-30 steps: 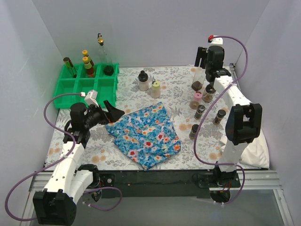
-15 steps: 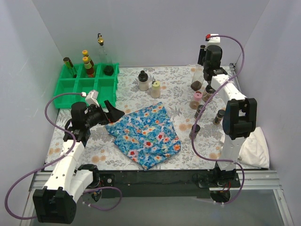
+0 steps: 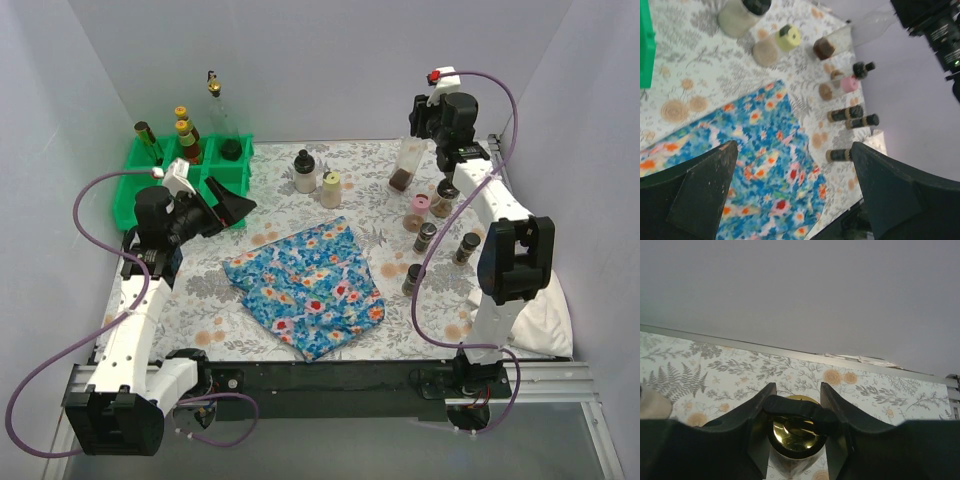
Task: Organize the condiment bottles
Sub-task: Pick up the bottle from the center of the board, then place the bottle at the center of the board.
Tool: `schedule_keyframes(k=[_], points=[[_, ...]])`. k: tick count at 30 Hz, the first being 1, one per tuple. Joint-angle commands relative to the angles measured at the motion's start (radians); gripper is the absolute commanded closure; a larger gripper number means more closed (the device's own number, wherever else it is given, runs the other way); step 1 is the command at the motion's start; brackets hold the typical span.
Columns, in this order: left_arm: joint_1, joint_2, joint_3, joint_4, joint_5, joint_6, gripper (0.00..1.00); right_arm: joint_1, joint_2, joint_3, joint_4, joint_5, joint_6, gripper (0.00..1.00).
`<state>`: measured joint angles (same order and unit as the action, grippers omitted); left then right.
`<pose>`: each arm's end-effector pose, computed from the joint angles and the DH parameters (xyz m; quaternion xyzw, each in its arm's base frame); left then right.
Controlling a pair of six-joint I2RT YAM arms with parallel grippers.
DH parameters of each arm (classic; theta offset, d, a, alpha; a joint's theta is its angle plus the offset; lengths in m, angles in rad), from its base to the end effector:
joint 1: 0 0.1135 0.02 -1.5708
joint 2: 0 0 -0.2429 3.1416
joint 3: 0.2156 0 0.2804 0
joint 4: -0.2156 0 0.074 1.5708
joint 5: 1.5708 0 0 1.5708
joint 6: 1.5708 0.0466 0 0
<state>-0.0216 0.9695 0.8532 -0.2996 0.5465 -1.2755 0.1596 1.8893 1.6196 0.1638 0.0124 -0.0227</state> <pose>0.2651 -0.0300 0.2956 -0.3540 0.7398 -0.4977 0.2823 0.4898 0.0782 0.3163 -0.0635 0.7408 0.0411 0.6674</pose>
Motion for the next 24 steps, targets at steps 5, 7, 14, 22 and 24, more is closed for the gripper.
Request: schedule_keyframes(k=[5, 7, 14, 22, 24], points=[[0.003, -0.041, 0.185, -0.101, -0.112, -0.162, 0.02, 0.098, -0.269, -0.024, 0.025, -0.100, -0.009, 0.99], [0.003, -0.086, 0.193, -0.102, -0.140, -0.240, 0.02, 0.142, -0.332, -0.050, -0.009, -0.065, -0.013, 0.99], [0.003, -0.144, 0.339, -0.304, -0.364, -0.280, 0.02, 0.346, -0.512, -0.196, -0.038, -0.031, 0.013, 0.99], [0.003, -0.164, 0.258, -0.357, -0.280, -0.130, 0.02, 0.560, -0.639, -0.365, -0.004, 0.076, -0.039, 0.99], [0.003, -0.182, 0.204, -0.335, -0.249, -0.111, 0.02, 0.567, -0.682, -0.397, -0.010, 0.096, -0.054, 0.99]])
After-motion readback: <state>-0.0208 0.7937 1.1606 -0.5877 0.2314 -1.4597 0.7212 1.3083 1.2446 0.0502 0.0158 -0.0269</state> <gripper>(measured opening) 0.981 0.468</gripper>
